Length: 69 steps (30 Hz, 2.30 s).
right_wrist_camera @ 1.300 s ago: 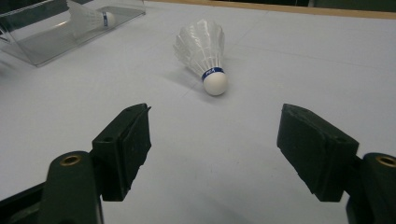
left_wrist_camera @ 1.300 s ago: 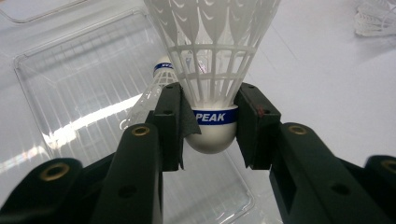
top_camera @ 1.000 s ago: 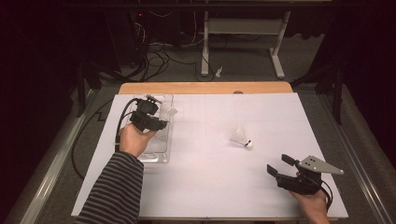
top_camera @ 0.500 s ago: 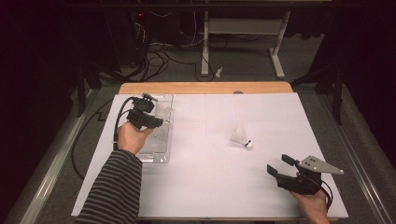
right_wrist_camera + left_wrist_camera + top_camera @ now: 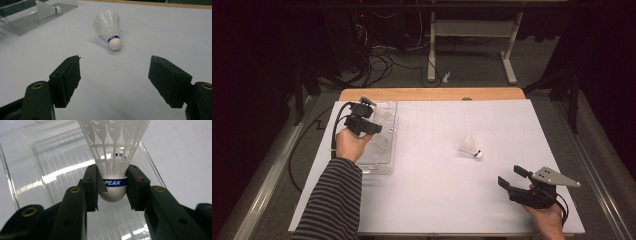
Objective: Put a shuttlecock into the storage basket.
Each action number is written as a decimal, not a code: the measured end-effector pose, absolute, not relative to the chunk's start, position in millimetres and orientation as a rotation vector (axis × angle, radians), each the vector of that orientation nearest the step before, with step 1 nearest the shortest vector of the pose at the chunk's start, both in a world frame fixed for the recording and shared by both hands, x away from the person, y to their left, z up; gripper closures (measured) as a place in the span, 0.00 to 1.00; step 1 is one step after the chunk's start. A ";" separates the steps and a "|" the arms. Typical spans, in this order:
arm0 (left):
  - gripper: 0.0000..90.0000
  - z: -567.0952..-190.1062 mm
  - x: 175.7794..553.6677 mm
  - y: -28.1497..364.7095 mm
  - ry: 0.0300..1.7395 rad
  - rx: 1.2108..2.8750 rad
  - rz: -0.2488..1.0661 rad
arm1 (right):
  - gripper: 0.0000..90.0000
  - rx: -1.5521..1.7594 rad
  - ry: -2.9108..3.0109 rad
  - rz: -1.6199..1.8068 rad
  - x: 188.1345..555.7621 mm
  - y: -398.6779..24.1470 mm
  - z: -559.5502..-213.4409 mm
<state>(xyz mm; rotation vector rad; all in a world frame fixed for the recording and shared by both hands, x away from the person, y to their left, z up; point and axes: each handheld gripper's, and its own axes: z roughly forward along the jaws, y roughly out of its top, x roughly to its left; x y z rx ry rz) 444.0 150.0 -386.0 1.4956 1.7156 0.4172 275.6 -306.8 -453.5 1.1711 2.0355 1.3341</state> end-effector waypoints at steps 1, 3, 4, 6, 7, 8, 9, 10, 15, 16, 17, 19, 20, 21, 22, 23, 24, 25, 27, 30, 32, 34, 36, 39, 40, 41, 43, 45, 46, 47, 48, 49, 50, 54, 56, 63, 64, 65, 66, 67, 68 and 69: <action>0.72 -386.0 444.0 150.0 1.716 1.496 0.417 | 0.29 1.171 2.036 1.334 275.6 -306.9 -453.5; 0.72 -386.6 445.6 151.7 1.721 1.498 0.426 | 0.30 1.172 2.035 1.334 275.6 -306.9 -453.5; 0.72 -387.1 446.5 152.5 1.725 1.496 0.432 | 0.29 1.172 2.034 1.335 275.6 -306.9 -453.5; 0.72 -389.1 449.1 155.2 1.739 1.491 0.436 | 0.29 1.172 2.036 1.335 275.6 -306.9 -453.5; 0.72 -390.0 450.1 156.1 1.744 1.489 0.437 | 0.30 1.172 2.035 1.335 275.6 -306.9 -453.5; 0.72 -390.7 451.2 157.1 1.751 1.484 0.438 | 0.29 1.172 2.035 1.335 275.6 -306.9 -453.6; 0.72 -391.4 452.1 158.3 1.755 1.486 0.440 | 0.30 1.172 2.035 1.335 275.7 -306.9 -453.6; 0.72 -392.1 453.1 159.1 1.761 1.479 0.441 | 0.29 1.173 2.035 1.335 275.7 -306.9 -453.6; 0.72 -394.2 455.7 161.9 1.773 1.476 0.444 | 0.29 1.173 2.035 1.336 275.7 -307.0 -453.6; 0.72 -394.6 456.1 162.3 1.776 1.475 0.445 | 0.29 1.173 2.035 1.335 275.8 -307.1 -453.6; 0.72 -395.1 456.5 162.7 1.778 1.472 0.445 | 0.30 1.173 2.035 1.335 275.7 -307.1 -453.6; 0.72 -395.7 457.5 163.9 1.787 1.470 0.446 | 0.29 1.173 2.035 1.336 275.7 -307.1 -453.6; 0.72 -397.3 459.8 164.3 1.794 1.448 0.448 | 0.29 1.172 2.035 1.336 275.7 -307.0 -453.6; 0.72 -397.3 459.8 164.3 1.794 1.448 0.448 | 0.29 1.172 2.035 1.336 275.6 -307.0 -453.5; 0.72 -398.2 460.7 164.3 1.798 1.434 0.449 | 0.29 1.171 2.036 1.335 275.6 -307.1 -453.6; 0.72 -399.3 461.8 165.2 1.804 1.434 0.450 | 0.29 1.171 2.036 1.335 275.6 -307.2 -453.6; 0.72 -399.9 462.2 165.9 1.804 1.437 0.450 | 0.29 1.171 2.036 1.335 275.7 -307.2 -453.6; 0.72 -400.1 462.7 166.0 1.808 1.433 0.449 | 0.29 1.173 2.036 1.336 275.7 -307.2 -453.6; 0.72 -400.5 463.1 166.2 1.811 1.430 0.450 | 0.29 1.173 2.036 1.336 275.8 -307.1 -453.6; 0.72 -402.0 464.1 168.5 1.815 1.455 0.445 | 0.29 1.173 2.036 1.336 275.7 -307.1 -453.6; 0.72 -402.5 464.2 170.3 1.815 1.479 0.443 | 0.29 1.173 2.036 1.336 275.7 -307.1 -453.6; 0.72 -403.0 464.1 171.9 1.812 1.498 0.441 | 0.29 1.173 2.036 1.336 275.7 -307.2 -453.6; 0.72 -403.2 464.7 171.3 1.818 1.486 0.443 | 0.29 1.173 2.036 1.337 275.7 -307.2 -453.6; 0.72 -403.9 465.2 171.9 1.820 1.493 0.441 | 0.29 1.173 2.036 1.337 275.7 -307.1 -453.6; 0.72 -404.6 465.7 172.5 1.819 1.496 0.442 | 0.29 1.173 2.037 1.337 275.8 -307.2 -453.6; 0.72 -404.8 466.2 172.5 1.822 1.491 0.440 | 0.29 1.175 2.037 1.337 275.7 -307.1 -453.6; 0.72 -405.9 467.5 172.0 1.826 1.469 0.442 | 0.29 1.173 2.036 1.337 275.7 -307.3 -453.6; 0.72 -406.9 468.3 172.7 1.818 1.464 0.441 | 0.29 1.174 2.037 1.337 275.7 -307.4 -453.6; 0.72 -406.9 468.3 172.7 1.818 1.464 0.441 | 0.29 1.172 2.038 1.336 275.8 -307.5 -453.7; 0.72 -407.1 469.1 173.9 1.805 1.466 0.438 | 0.29 1.175 2.037 1.338 275.7 -307.3 -453.6; 0.72 -407.7 469.6 174.5 1.795 1.465 0.437 | 0.29 1.173 2.037 1.338 275.8 -307.2 -453.7; 0.72 -407.7 469.6 174.5 1.795 1.465 0.437 | 0.29 1.173 2.037 1.338 275.8 -307.2 -453.7; 0.72 -408.2 469.9 175.1 1.783 1.472 0.433 | 0.29 1.173 2.038 1.337 275.7 -307.1 -453.7; 0.72 -408.4 469.7 175.5 1.817 1.470 0.439 | 0.29 1.175 2.038 1.337 275.7 -307.1 -453.7; 0.72 -408.8 469.5 175.9 1.829 1.475 0.445 | 0.29 1.174 2.038 1.337 275.8 -307.3 -453.7; 0.72 -410.6 470.0 176.4 1.837 1.511 0.446 | 0.29 1.172 2.038 1.336 275.7 -307.6 -453.7; 0.72 -410.9 470.1 176.5 1.836 1.522 0.441 | 0.29 1.172 2.038 1.336 275.7 -307.6 -453.6; 0.72 -410.9 470.1 176.5 1.836 1.522 0.441 | 0.29 1.172 2.038 1.336 275.7 -307.6 -453.6; 0.72 -411.1 470.2 176.5 1.834 1.526 0.441 | 0.29 1.172 2.038 1.337 275.7 -307.6 -453.7; 0.71 -411.4 470.3 176.4 1.834 1.527 0.439 | 0.29 1.172 2.039 1.337 275.7 -307.7 -453.7; 0.70 -411.9 470.3 176.6 1.833 1.541 0.433 | 0.29 1.168 2.040 1.336 275.8 -307.9 -453.7; 0.68 -412.5 470.8 175.5 1.841 1.530 0.432 | 0.29 1.168 2.039 1.337 275.8 -308.0 -453.7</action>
